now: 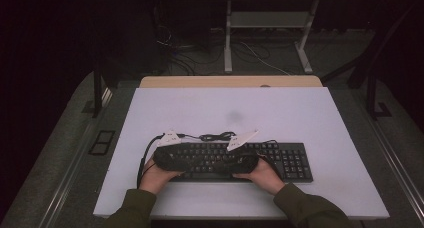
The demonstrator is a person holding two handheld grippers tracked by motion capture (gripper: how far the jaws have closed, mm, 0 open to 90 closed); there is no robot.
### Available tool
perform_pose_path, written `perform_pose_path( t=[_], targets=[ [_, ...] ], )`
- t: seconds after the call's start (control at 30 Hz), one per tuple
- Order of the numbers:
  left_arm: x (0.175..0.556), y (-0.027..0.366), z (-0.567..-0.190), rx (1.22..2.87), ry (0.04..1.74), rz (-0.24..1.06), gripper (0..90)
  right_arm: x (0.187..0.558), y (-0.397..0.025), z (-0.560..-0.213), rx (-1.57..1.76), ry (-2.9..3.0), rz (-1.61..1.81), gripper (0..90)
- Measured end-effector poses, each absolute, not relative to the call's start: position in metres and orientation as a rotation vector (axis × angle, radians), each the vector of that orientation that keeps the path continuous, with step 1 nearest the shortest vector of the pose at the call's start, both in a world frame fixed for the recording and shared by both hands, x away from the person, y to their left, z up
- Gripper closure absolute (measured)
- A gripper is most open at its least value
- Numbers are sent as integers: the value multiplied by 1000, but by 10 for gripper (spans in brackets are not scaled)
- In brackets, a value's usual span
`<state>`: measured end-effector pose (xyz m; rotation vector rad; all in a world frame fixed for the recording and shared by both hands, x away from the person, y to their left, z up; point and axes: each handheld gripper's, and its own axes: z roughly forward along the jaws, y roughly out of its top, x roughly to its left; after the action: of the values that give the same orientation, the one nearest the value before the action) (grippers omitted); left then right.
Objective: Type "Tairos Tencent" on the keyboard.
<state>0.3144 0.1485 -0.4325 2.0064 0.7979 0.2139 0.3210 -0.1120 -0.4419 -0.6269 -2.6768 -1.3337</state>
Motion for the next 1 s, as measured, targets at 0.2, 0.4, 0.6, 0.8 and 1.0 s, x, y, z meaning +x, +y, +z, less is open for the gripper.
perform_pose_path(
  t=[0.2, 0.4, 0.6, 0.8, 1.0],
  targets=[
    [314, 148, -432, 2005, 797, 215, 281, 321, -111, -445, -625, -2689, -1325, 892],
    [314, 149, -432, 2006, 798, 216, 282, 321, -111, -444, -625, -2689, -1320, 892],
    [314, 149, -432, 2007, 798, 217, 282, 320, -111, -443, -628, -2691, -1320, 892],
    [314, 148, -432, 2010, 793, 218, 282, 320, -111, -441, -629, -2688, -1330, 891],
    [313, 149, -431, 2009, 795, 218, 282, 320, -113, -439, -635, -2681, -1344, 890]
  ],
)
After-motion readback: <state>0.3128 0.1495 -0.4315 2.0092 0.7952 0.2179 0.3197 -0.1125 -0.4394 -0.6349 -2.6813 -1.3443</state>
